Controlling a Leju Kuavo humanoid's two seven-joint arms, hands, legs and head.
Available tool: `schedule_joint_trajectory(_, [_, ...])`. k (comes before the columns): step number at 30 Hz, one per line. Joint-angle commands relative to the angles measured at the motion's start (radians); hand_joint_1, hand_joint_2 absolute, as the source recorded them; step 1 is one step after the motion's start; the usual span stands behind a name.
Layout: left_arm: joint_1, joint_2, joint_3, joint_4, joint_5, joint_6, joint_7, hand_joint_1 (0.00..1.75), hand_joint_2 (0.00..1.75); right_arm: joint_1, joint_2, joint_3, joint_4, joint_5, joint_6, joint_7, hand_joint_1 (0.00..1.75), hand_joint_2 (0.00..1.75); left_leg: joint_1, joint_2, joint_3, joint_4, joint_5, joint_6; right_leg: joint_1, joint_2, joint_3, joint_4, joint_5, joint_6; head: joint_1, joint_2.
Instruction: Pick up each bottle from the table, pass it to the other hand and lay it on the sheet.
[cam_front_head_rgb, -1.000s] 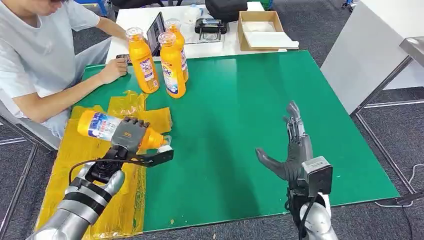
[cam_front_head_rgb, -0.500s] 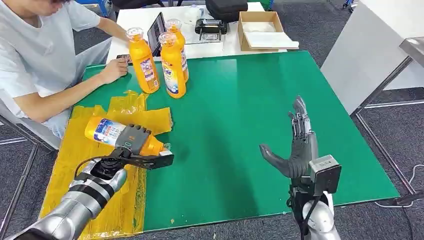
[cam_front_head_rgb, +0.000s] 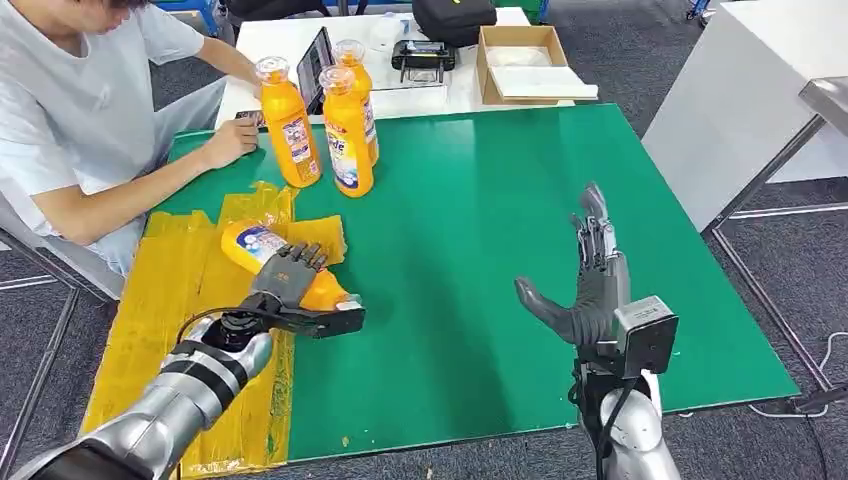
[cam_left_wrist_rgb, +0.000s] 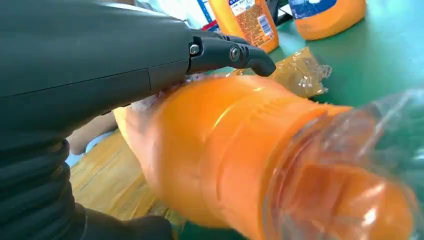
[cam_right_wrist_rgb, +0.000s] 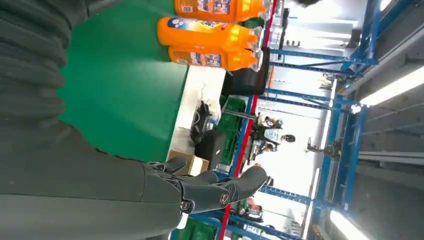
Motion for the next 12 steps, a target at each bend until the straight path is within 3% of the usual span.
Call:
schedule_joint_trajectory(1, [0.037,-0.02,0.063,0.016,0.116,0.101,-0.008,0.0,0.0,-0.014,-0.005,-0.002,0.056,-0.01,-0.007,0.004,0.0,1.75,0.002,0.002,0.004,-0.001,-0.001,-0.003,0.002,0.001,0.004,-0.002,0.0,-0.002,0.0,0.0])
schedule_joint_trajectory(12, [0.193,0.024,0.19,-0.327,0.338,0.203,-0.117,0.0,0.0,0.007,-0.034,0.002,0.056,-0.022,-0.001,0.008,0.0,1.75,0.002,0.003,0.001,0.001,-0.003,-0.003,0.002,0.001,0.001,-0.001,-0.001,-0.002,0.0,0.0])
